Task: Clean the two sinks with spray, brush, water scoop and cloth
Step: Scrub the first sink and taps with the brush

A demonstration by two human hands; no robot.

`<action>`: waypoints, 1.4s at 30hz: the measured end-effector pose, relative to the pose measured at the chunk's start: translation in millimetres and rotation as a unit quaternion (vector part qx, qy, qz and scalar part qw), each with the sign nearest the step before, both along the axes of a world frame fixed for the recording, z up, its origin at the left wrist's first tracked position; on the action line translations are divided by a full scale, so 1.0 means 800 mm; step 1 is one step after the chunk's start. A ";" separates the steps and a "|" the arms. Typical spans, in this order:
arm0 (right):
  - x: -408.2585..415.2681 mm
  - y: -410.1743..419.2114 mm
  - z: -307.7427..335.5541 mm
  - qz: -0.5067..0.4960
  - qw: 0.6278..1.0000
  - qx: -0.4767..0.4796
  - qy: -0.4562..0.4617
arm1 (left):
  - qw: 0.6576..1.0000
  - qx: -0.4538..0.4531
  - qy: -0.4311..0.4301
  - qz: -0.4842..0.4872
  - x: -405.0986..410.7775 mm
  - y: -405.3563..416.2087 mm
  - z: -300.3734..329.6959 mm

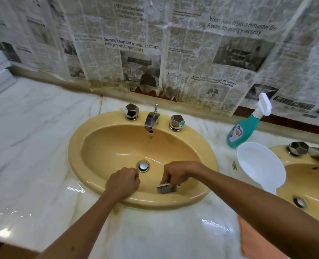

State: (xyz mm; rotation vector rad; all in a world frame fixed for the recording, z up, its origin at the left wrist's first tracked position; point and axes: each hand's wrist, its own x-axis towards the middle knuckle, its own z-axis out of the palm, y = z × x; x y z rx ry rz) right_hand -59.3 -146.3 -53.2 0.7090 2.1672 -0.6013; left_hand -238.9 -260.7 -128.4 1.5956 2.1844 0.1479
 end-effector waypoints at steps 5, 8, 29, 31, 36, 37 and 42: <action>0.036 0.006 -0.020 0.093 0.969 0.214 -0.075 | 0.999 0.014 0.023 0.043 -0.001 -0.001 0.003; 0.008 -0.008 -0.051 -0.026 0.996 0.021 0.082 | 0.998 0.019 0.034 0.052 0.005 0.000 0.004; -0.054 0.016 -0.168 -0.009 0.984 0.048 0.169 | 0.995 0.032 0.038 0.083 0.004 0.000 -0.001; -0.051 0.018 -0.160 -0.016 0.986 -0.005 0.169 | 0.996 0.029 0.039 0.081 0.004 0.000 -0.001; -0.041 0.042 -0.139 -0.062 0.978 0.164 0.111 | 0.996 0.018 0.040 0.082 0.004 0.001 0.000; -0.047 0.032 -0.135 -0.060 0.982 0.136 0.114 | 0.996 0.019 0.042 0.082 0.004 0.001 0.001; -0.039 0.020 -0.103 -0.077 0.988 -0.115 0.072 | 0.995 0.024 0.047 0.084 0.004 0.000 0.002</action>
